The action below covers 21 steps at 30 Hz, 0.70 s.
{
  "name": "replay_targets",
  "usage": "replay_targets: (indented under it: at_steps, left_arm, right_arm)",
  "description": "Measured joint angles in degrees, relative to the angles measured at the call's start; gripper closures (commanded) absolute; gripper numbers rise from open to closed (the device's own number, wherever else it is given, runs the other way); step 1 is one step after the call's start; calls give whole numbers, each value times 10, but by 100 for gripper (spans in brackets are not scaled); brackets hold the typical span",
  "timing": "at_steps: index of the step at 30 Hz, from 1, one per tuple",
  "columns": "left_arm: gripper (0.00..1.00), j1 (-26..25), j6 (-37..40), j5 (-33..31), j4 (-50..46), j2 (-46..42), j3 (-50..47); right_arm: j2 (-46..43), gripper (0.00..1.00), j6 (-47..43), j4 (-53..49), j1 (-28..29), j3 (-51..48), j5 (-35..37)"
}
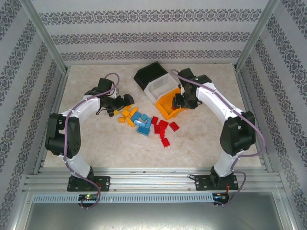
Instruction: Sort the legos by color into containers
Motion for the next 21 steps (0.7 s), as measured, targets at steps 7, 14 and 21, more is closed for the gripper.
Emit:
replay_targets:
  at_steps: [7, 14, 21]
  left_arm:
    - [0, -13, -6, 5, 7, 7, 4]
    - [0, -13, -12, 6, 8, 7, 4]
    - [0, -13, -13, 5, 7, 7, 4]
  right_arm:
    - [-33, 29, -71, 51, 64, -145, -1]
    - [-2, 27, -110, 99, 65, -167, 0]
    - [62, 30, -132, 122, 65, -153, 0]
